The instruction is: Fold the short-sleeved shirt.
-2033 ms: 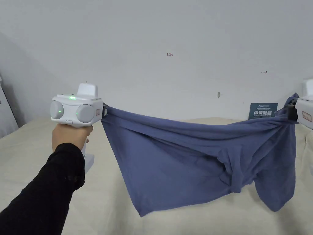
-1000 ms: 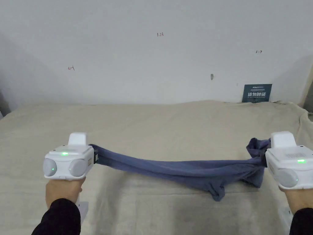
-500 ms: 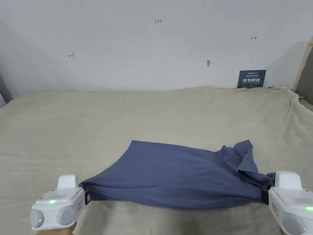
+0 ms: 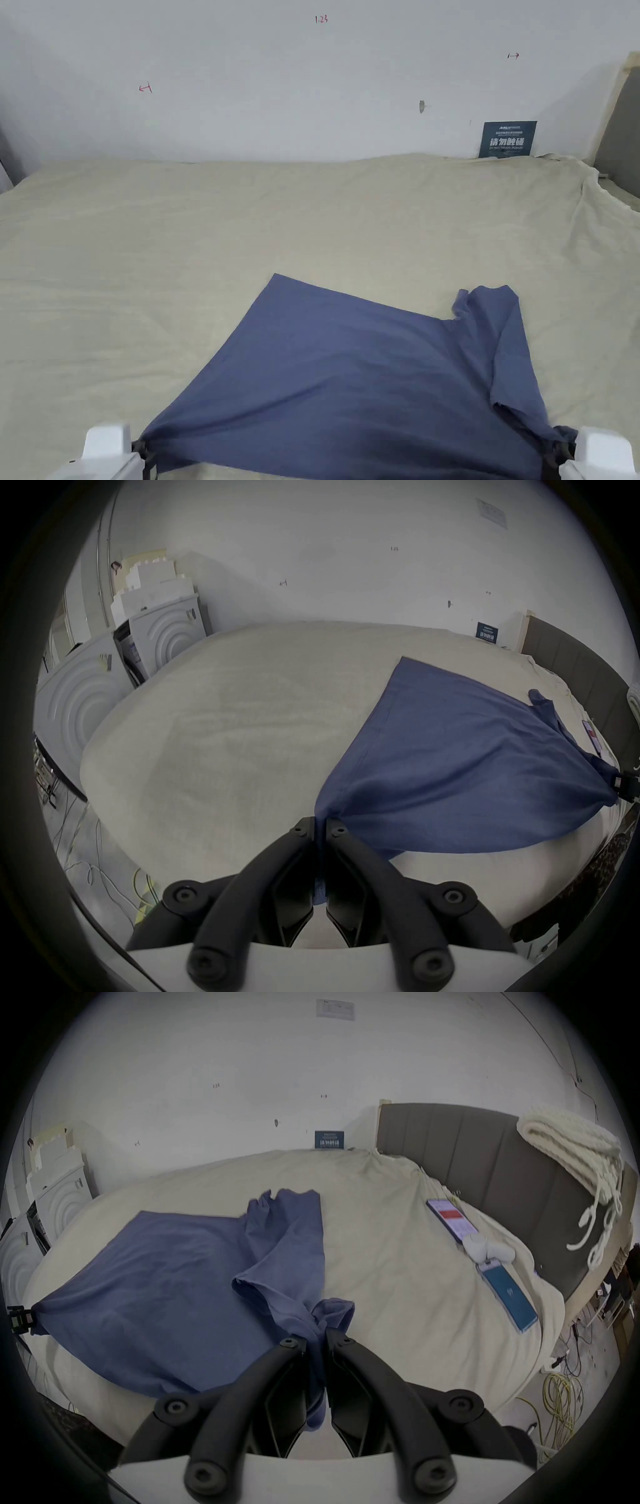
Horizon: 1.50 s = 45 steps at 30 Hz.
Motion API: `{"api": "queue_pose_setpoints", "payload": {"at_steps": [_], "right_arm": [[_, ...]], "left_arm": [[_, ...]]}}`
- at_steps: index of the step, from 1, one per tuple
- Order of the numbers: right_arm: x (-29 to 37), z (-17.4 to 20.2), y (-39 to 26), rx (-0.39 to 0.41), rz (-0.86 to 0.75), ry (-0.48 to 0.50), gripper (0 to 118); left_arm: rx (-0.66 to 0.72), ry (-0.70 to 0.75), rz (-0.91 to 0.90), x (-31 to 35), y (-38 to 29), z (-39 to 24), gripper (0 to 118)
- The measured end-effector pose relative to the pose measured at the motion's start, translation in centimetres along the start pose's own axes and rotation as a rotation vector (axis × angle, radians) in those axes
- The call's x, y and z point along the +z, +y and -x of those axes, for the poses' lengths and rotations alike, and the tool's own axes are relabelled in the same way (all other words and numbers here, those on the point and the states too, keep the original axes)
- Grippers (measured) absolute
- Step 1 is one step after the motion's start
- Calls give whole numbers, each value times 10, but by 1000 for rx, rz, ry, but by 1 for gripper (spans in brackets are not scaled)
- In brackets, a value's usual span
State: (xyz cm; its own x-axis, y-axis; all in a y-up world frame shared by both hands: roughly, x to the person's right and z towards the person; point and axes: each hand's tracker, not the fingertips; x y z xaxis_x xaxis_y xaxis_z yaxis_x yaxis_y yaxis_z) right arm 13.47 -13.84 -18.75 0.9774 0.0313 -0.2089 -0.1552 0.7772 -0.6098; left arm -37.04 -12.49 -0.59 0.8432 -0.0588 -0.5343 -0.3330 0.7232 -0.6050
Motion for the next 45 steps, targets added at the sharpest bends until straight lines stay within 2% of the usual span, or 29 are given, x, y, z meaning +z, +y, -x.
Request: {"api": "queue_pose_setpoints", "payload": {"at_steps": [9, 14, 16, 17, 18, 19, 20, 21, 28, 32, 34, 35, 37, 38, 39, 40, 41, 45], "right_arm": [[-32, 0, -19, 18, 182, -21, 8], [-29, 3, -12, 22, 202, -23, 14], [-29, -3, -5, 20, 200, -24, 39], [-24, -5, 1, 10, 177, -8, 57], [-17, -8, 9, 0, 145, 14, 79], [-10, -9, 20, -5, 109, 12, 88], [-1, -10, 33, -7, 62, 16, 88], [8, -11, 45, -6, 18, 26, 88], [75, -2, 119, -29, -268, 92, 88], [100, 11, 139, -14, -356, 105, 86], [105, 16, 142, -10, -381, 108, 81], [109, 20, 144, -2, -391, 106, 76], [113, 27, 145, 23, -406, 98, 55], [114, 30, 145, 32, -410, 95, 45], [112, 30, 146, 40, -412, 92, 29], [112, 31, 145, 45, -414, 91, 13], [112, 34, 145, 48, -420, 90, 2], [108, 34, 145, 58, -446, 98, 0]], "left_arm": [[13, 25, 142, -26, -22, -5, 2], [49, 29, 156, -29, -18, -4, 5], [106, 12, 176, -22, -8, -2, 24], [130, 2, 156, -17, -2, 0, 40], [144, -7, 127, -11, 5, 1, 68], [154, -10, 84, -2, 14, 0, 84], [156, -15, 33, 8, 26, -2, 97], [154, -23, -16, 21, 39, -6, 103], [52, -55, -308, 73, 118, -33, 103], [17, -79, -375, 82, 137, -52, 101], [13, -80, -389, 81, 139, -61, 94], [15, -81, -405, 81, 139, -65, 87], [11, -81, -449, 81, 137, -73, 63], [9, -83, -462, 81, 135, -77, 46], [5, -88, -473, 80, 134, -79, 22], [8, -104, -486, 79, 132, -80, 11], [15, -133, -497, 80, 132, -82, 3], [32, -187, -519, 76, 130, -86, 0]]}}
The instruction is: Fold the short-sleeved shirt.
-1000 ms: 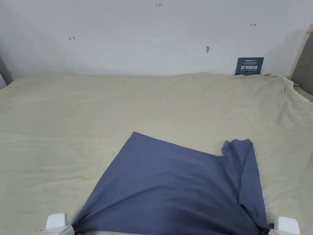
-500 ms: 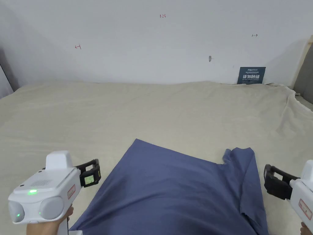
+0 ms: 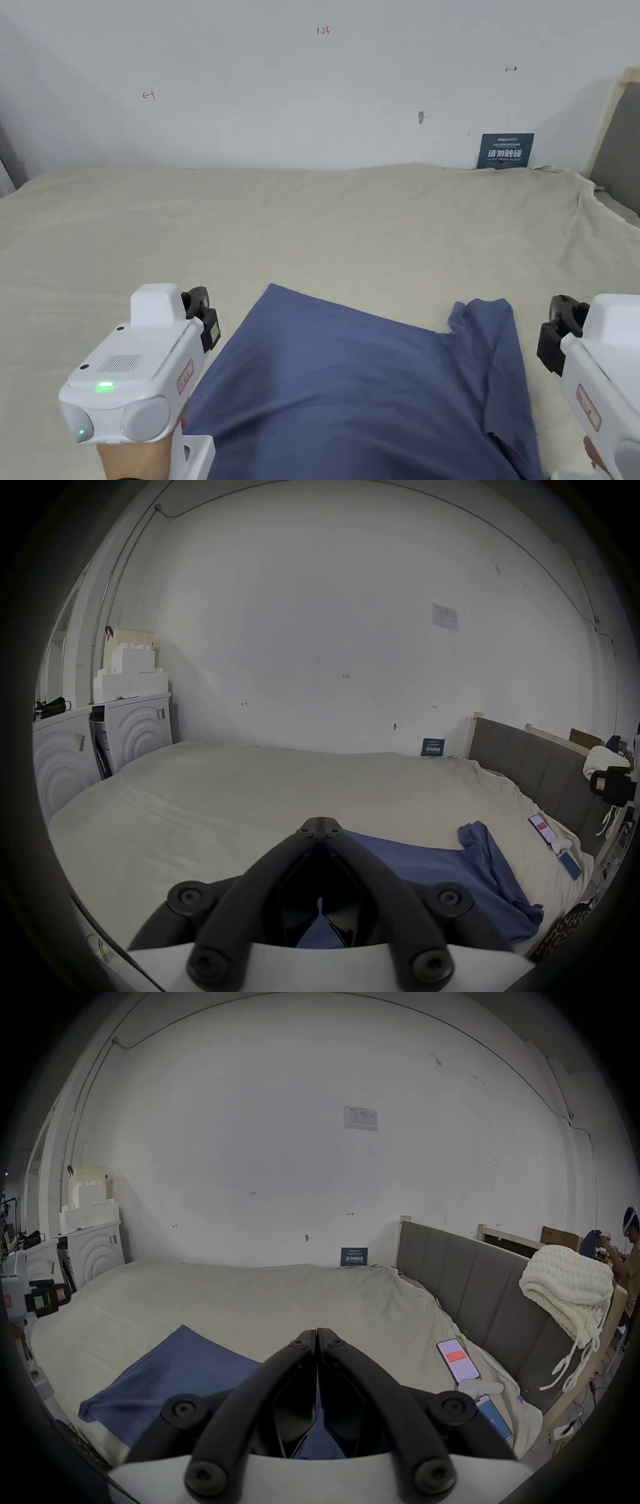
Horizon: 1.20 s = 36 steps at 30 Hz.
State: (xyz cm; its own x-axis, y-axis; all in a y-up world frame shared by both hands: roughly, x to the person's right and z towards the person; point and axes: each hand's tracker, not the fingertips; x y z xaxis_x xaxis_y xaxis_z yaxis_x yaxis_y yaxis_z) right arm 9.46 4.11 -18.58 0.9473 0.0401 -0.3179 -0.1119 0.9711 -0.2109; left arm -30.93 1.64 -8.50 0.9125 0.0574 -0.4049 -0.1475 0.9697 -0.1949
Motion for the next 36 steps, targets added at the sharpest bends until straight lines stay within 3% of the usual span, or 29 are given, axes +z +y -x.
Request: {"api": "queue_pose_setpoints", "payload": {"at_steps": [10, 21, 23, 26, 29, 30, 36], "right_arm": [[-39, -8, 2, -13, 13, -7, 0], [-120, -20, -3, -3, 63, -21, 0], [-134, -21, -6, -9, 72, -25, 0], [-153, -23, -12, -11, 91, -36, 0], [-168, -24, -20, -14, 113, -43, 0], [-172, -24, -23, -12, 122, -47, 0], [-190, -25, -40, 5, 172, -68, 0]], "left_arm": [[-36, -77, 105, -63, 21, -13, 0], [-65, -167, 367, -234, 36, -30, 0], [-79, -148, 414, -269, 28, -34, 11], [-64, -139, 572, -322, 10, -34, 52], [-35, -74, 650, -352, -11, -38, 68], [-42, -57, 685, -365, -21, -38, 80], [-43, -16, 766, -402, -65, -40, 83]]}}
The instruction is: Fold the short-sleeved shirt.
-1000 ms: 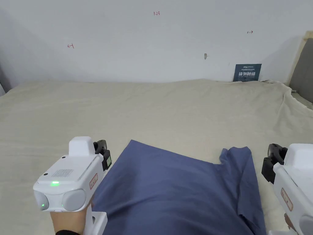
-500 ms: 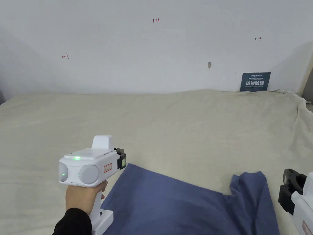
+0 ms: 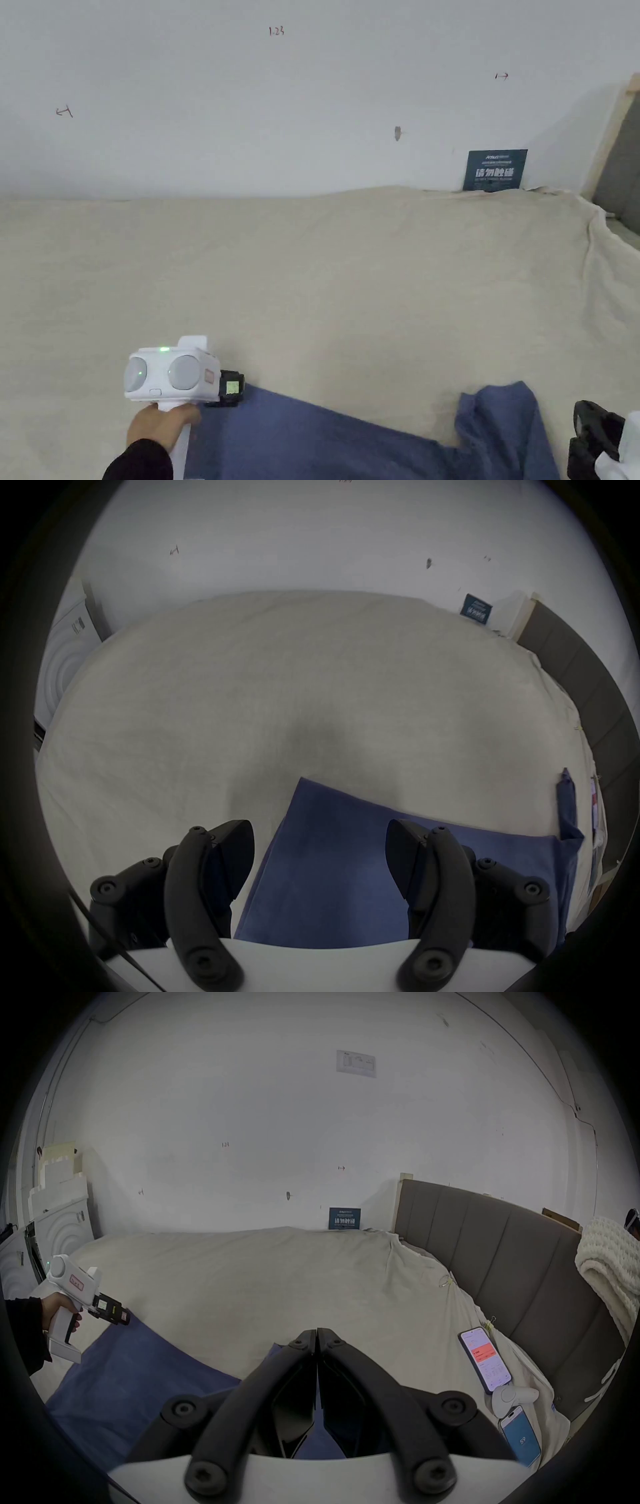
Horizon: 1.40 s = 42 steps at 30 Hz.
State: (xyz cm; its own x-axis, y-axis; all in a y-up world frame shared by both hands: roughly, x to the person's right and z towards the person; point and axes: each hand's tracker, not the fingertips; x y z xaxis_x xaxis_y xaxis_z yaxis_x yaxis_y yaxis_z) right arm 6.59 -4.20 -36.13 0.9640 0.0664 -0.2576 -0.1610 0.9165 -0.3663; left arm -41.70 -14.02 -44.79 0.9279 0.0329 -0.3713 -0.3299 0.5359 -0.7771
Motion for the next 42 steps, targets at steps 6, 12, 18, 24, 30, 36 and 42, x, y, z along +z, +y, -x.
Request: {"api": "queue_pose_setpoints", "payload": {"at_steps": [6, 12, 18, 24, 30, 36, 42], "right_arm": [[-6, -1, -9, 4, 49, -9, 0], [-13, -15, -15, -70, 133, -2, 0], [-41, -28, -21, -96, 291, -3, 4], [-78, -29, -39, -62, 464, -16, 69], [-102, -9, -65, 11, 585, -21, 77], [-124, -9, -95, -44, 669, -18, 50], [-108, -5, -92, -58, 609, 48, 6]], "left_arm": [[-85, -16, -29, -8, -12, -13, 26], [-101, -45, -82, 10, -14, -6, 0], [-94, -105, -153, 56, -16, 3, 0], [-99, -127, -187, 98, -21, 7, 0], [-94, -117, -194, 113, -25, 11, 0], [-77, -115, -193, 116, -33, 14, 0], [-61, -104, -185, 115, -41, 19, 0]]}}
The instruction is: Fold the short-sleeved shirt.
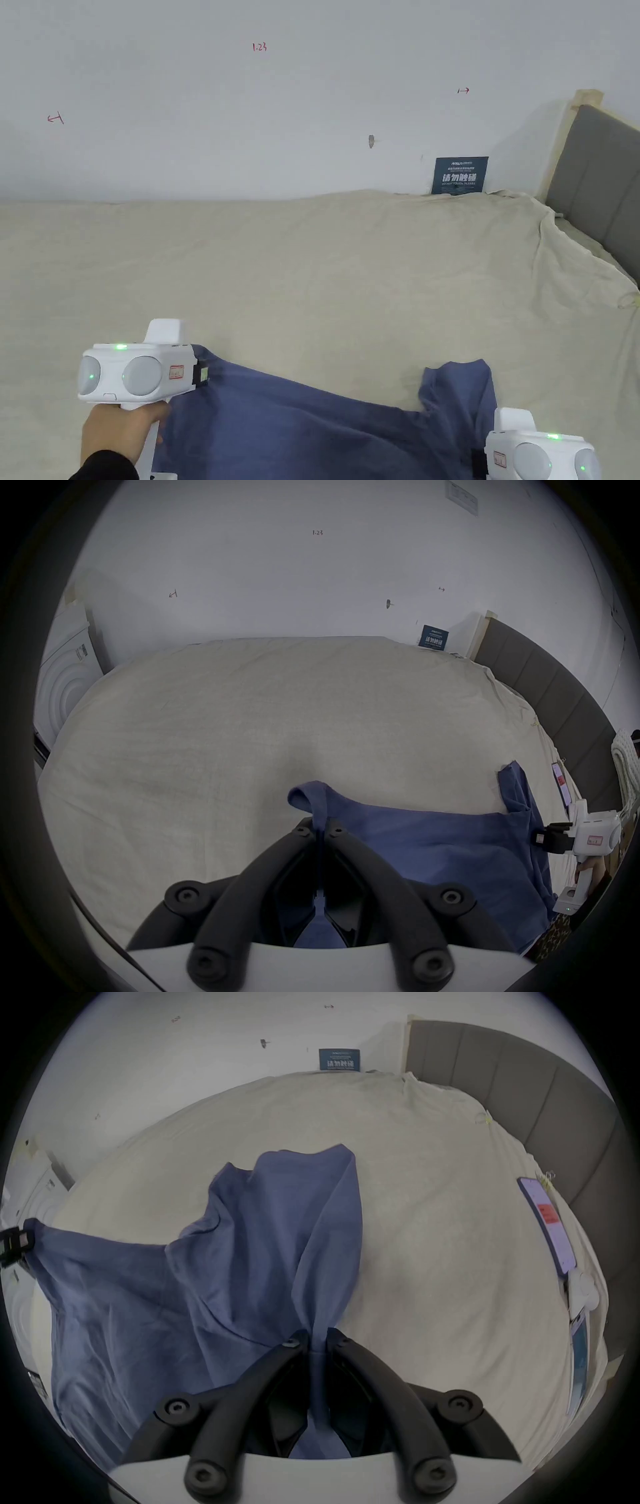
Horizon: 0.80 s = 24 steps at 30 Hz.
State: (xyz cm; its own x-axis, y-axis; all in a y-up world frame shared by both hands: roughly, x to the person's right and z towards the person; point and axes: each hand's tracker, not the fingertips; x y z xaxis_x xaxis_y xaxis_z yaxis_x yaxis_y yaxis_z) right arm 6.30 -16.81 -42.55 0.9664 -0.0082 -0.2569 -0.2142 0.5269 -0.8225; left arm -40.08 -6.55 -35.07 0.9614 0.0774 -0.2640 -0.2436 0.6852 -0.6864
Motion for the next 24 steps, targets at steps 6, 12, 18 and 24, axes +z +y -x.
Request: {"api": "queue_pose_setpoints", "payload": {"at_steps": [6, 12, 18, 24], "right_arm": [[61, -1, 4, 10, -131, 61, 6], [138, -13, 34, 52, -320, 128, 6], [205, -9, 72, 81, -478, 179, 6], [254, 5, 120, 123, -615, 194, 6]], "left_arm": [[51, 15, -26, 18, -6, 11, 0], [156, 21, -123, 66, -4, 32, 0], [174, 36, -254, 136, 27, 50, 0], [114, 96, -407, 205, 75, 60, 0]]}}
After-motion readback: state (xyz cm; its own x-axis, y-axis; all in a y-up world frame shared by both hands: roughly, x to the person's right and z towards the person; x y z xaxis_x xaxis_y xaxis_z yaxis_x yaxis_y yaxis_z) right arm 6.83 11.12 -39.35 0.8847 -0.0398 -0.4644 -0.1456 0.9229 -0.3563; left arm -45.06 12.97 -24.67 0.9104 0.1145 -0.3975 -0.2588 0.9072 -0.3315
